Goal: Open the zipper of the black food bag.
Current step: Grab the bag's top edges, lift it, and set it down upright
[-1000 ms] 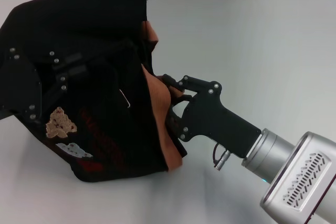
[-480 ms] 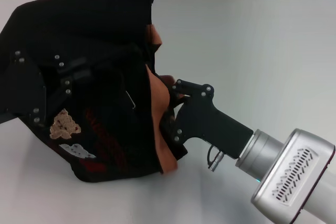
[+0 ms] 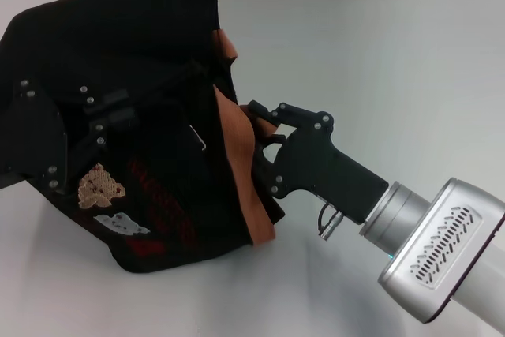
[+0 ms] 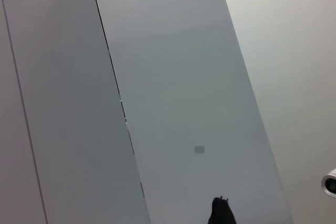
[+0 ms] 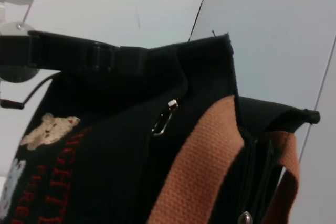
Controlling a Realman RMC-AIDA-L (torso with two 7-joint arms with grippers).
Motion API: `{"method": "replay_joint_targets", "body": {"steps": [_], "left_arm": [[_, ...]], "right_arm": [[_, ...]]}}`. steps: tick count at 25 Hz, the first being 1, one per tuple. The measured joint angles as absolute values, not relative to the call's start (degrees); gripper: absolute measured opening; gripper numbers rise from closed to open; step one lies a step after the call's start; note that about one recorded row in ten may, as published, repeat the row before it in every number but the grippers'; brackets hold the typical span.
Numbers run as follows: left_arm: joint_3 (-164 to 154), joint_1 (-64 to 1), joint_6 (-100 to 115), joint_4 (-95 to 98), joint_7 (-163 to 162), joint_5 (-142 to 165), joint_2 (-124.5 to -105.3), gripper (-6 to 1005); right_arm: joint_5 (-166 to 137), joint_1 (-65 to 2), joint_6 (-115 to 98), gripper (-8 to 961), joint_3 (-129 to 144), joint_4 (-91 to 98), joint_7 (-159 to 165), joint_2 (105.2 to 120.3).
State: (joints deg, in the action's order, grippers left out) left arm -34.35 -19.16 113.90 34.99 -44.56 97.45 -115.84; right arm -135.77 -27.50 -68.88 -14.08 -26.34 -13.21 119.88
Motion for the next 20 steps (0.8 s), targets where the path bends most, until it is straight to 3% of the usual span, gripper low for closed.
{"method": "replay_joint_targets", "body": {"steps": [20], "left_arm": [[-34.5,-18.9,114.1,34.9,-44.6,97.6,-116.39,91]], "right_arm": [[-135.7,-27.4,-67.5,300,-16.7,-25.9,-15.1,119.88]]}}
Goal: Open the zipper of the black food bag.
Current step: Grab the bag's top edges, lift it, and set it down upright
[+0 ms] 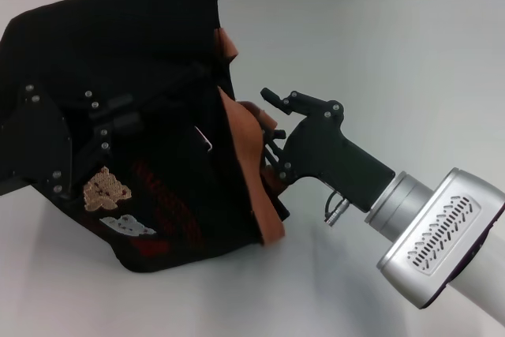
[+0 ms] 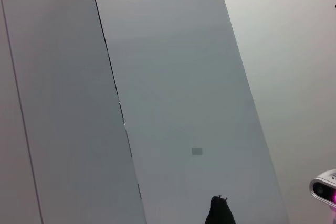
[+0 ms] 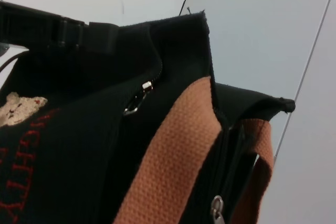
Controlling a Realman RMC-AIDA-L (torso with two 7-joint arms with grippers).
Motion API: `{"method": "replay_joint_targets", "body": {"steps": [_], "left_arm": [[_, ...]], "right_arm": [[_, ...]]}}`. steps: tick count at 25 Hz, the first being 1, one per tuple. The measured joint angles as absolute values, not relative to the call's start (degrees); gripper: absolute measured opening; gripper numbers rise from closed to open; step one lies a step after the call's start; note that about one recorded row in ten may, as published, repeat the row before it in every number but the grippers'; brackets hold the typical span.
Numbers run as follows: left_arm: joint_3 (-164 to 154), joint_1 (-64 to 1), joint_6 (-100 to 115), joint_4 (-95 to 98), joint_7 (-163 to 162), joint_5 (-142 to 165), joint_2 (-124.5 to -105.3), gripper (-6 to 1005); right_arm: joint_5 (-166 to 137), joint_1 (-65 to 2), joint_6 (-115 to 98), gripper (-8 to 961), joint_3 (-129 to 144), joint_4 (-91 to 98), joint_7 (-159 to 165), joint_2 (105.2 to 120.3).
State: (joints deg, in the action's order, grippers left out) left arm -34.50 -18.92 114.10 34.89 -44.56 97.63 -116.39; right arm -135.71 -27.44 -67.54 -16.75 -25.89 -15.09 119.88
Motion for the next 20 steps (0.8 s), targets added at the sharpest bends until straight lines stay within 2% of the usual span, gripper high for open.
{"method": "replay_joint_targets", "body": {"steps": [20], "left_arm": [[-34.5,-18.9,114.1,34.9,-44.5,97.6,-116.45,92]], "right_arm": [[-136.1,-25.5,-73.2,302,-16.0,-26.2,-13.3,119.71]]}}
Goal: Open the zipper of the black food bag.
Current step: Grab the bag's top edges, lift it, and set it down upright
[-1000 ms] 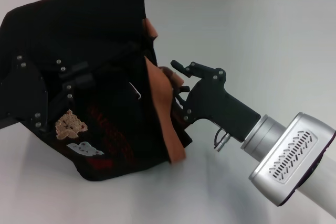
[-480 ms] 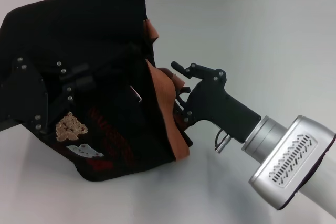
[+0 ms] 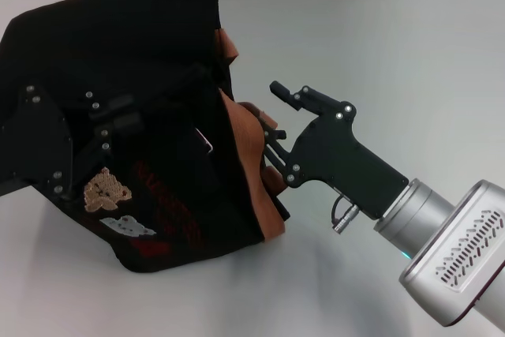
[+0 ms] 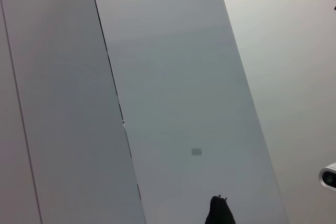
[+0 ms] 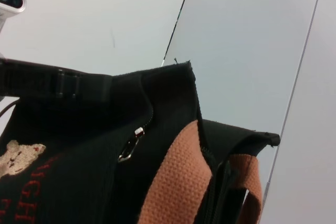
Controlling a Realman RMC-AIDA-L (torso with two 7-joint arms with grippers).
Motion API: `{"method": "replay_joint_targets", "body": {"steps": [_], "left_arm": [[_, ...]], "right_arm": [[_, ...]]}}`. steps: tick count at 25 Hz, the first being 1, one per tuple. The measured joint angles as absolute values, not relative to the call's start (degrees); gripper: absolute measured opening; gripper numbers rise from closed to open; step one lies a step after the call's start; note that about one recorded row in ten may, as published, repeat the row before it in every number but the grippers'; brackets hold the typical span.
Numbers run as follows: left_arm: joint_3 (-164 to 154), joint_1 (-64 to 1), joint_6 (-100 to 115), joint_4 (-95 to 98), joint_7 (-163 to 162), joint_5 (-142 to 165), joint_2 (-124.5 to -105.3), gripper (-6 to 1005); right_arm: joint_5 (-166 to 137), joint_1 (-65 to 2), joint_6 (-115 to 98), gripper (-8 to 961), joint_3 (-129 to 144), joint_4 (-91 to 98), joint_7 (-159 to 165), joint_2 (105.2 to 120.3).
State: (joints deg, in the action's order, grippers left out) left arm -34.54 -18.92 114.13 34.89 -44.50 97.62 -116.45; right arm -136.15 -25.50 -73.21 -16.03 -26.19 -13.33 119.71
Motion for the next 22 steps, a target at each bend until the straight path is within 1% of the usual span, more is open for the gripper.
{"method": "replay_joint_targets", "body": {"steps": [4,10,22], "left_arm": [[-34.5,-19.2,114.1,34.9,-44.5,97.6,-116.45,92],[-34.5,-19.4,114.0,34.9,-44.5,97.6,-116.45,92],[-34.5,-19.7,113.8,34.9,-44.4,97.6,-116.45,92]], "right_arm": [[-136.2,-25.9,-72.6,309,-16.0,-25.3,-13.2,119.88],[-136.3,-26.7,-70.5,488,-14.5,-24.4,-13.4,119.90],[-137.5,-28.0,-70.0,484,-14.3,-24.7,-13.4,119.88]]}}
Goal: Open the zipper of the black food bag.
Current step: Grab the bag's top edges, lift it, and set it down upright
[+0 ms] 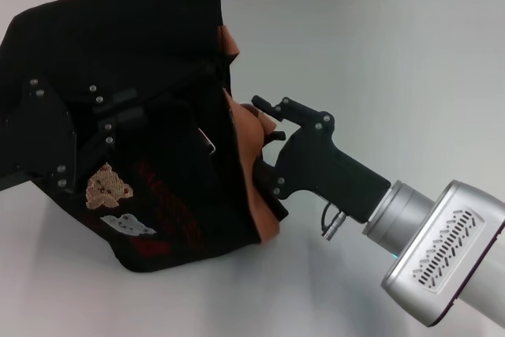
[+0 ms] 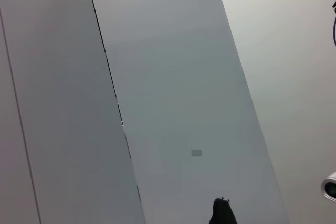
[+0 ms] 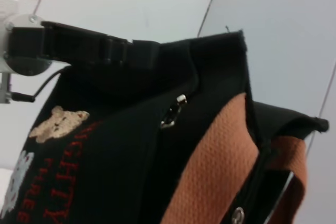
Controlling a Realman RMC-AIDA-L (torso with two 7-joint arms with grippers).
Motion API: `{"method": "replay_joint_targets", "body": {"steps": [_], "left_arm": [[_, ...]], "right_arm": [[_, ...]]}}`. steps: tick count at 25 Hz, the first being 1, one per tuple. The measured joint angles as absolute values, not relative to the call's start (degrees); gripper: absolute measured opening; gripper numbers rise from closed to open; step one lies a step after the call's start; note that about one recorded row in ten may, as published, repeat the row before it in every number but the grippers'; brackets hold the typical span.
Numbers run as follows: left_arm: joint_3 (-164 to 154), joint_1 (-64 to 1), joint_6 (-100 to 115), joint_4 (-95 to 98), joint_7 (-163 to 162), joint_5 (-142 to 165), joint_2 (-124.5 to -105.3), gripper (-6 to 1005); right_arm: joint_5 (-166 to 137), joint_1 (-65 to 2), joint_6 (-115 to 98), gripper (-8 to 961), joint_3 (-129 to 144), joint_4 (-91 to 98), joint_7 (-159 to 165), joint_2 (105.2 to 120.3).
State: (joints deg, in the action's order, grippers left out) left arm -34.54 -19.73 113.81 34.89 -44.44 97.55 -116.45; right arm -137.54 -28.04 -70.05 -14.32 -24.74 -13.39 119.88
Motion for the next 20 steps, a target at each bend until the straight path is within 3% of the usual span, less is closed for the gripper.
{"method": "replay_joint_targets", "body": {"steps": [20], "left_arm": [[-35.3,-20.0,113.4,34.9,-43.8,97.6,-116.82,92]], "right_arm": [[-137.4,-30.0,-66.4,484,-16.6,-25.2,-13.4,119.88]]}}
